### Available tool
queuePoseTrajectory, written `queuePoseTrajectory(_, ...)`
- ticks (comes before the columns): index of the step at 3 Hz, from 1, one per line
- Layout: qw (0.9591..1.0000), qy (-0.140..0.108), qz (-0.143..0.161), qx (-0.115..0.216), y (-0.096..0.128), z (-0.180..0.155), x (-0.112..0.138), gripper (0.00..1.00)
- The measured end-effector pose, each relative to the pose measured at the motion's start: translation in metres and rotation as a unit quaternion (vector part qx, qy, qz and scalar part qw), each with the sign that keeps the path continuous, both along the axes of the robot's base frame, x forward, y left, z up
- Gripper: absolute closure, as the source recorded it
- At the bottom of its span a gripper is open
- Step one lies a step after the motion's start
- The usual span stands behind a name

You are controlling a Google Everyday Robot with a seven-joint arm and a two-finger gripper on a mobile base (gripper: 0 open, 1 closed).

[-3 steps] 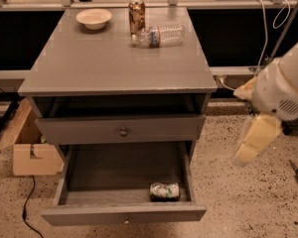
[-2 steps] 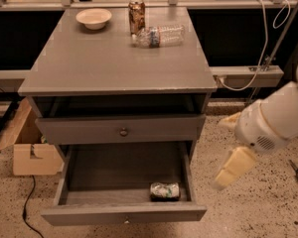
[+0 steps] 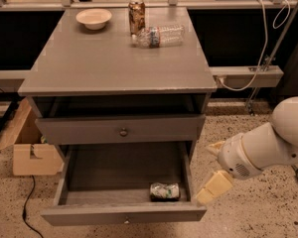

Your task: Pick 7up can from middle drawer and place on counter

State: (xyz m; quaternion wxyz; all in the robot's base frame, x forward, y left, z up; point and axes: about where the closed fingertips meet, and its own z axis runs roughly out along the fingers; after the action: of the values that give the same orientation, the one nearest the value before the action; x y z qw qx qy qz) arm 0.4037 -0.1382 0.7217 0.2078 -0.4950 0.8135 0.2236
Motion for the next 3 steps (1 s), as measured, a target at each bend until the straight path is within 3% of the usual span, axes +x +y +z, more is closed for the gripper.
queuePoseTrajectory(1, 0.9999, 0.0, 0.002, 0.012, 0.0, -0.035, 0.011, 0.0)
queuePoseTrajectory(3, 0.9983, -0.051, 0.016, 0.026, -0.002, -0.141, 0.059, 0.0)
